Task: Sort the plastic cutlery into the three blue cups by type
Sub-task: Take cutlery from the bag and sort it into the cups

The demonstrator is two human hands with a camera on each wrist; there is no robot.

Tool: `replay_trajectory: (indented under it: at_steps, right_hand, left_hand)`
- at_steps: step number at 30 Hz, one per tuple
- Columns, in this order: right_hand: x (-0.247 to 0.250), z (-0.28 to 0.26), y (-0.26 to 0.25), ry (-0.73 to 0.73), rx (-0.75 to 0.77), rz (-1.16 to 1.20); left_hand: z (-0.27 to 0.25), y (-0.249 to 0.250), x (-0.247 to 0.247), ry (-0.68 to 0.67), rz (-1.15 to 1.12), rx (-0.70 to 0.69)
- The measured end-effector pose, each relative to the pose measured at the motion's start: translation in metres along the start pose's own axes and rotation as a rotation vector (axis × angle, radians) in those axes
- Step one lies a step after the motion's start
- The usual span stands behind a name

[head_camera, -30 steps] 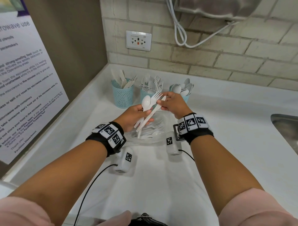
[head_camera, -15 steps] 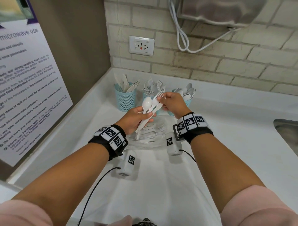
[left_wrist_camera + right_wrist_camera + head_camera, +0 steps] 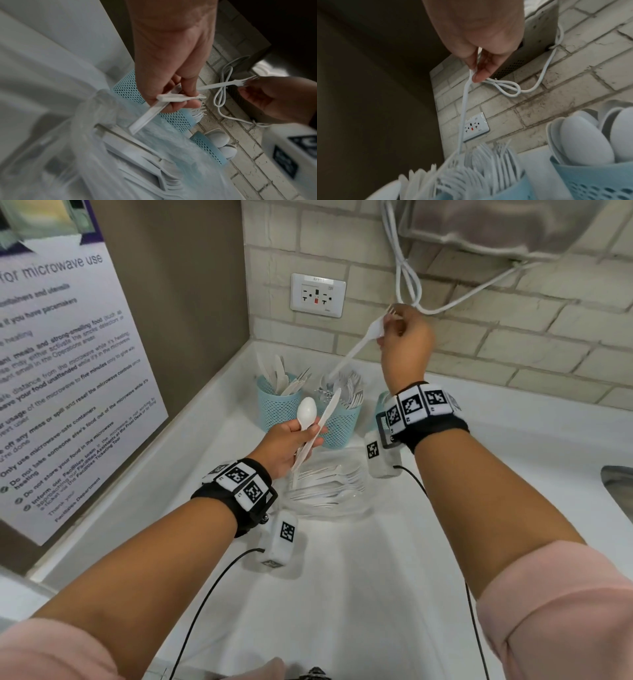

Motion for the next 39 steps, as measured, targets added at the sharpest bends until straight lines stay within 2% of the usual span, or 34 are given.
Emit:
replay_trajectory:
  at_steps: [4,8,12,16,18,22,25,28,32,36,39]
  right_hand:
    - [-0.026,-0.015,-0.005,-0.179,0.164,-0.261]
    - [-0.057,-0.04,0.009,-0.413,0.228,-0.551]
    - [-0.072,-0.06,0.034,-0.542,0.189,-0.839]
    - [-0.08,-0.069,0.047,-0.679,0.109,-0.931]
    - [-0.079,-0.069,0.041,-0.693,0.096,-0.878]
    - [-0.072,-0.06,0.006,-0.576,0.2,-0.632]
    - [-0.077,-0.063,-0.005,-0.682,0.148,-0.415]
    - [-0.079,-0.065,-0.007,-0.744,0.107,-0.344]
    - [-0.093,-0.075,0.007,-0.869,-0.057,-0.213]
    - [-0.099,-0.062,0.002,-0.794,-0.102,-0.122]
    - [-0.099,-0.039,-0.014,-0.628,-0.099,-0.027]
  left_hand:
    - [0.002,-0.001,0.003,0.025,-0.019,0.003]
    - [0.002,-0.004,0.002,0.019,-0.038,0.016]
    - [0.001,-0.005,0.002,0.012,-0.029,0.031]
    - [-0.001,-0.005,0.0,-0.002,-0.033,0.031]
    - [-0.002,-0.004,-0.001,-0.005,-0.031,0.023]
    - [-0.004,-0.002,-0.003,-0.007,-0.028,0.011]
    - [-0.005,-0.001,-0.003,-0.007,-0.042,0.004]
    - [-0.005,-0.001,-0.003,-0.014,-0.075,0.0]
    - [-0.006,0.001,0.001,-0.015,-0.138,-0.012]
    - [-0.009,0.007,0.009,0.007,-0.259,-0.023]
    - [-0.01,0.013,0.022,0.082,-0.322,-0.049]
Point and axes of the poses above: each hand's wrist, its own z-axis towards the middle knuckle, its own x-axis out of the back of the hand, y = z × x, the point moved 10 cm from there along z, towards the middle knuckle, and after that the axes turned 3 degrees about x, right-handed, at the moved point
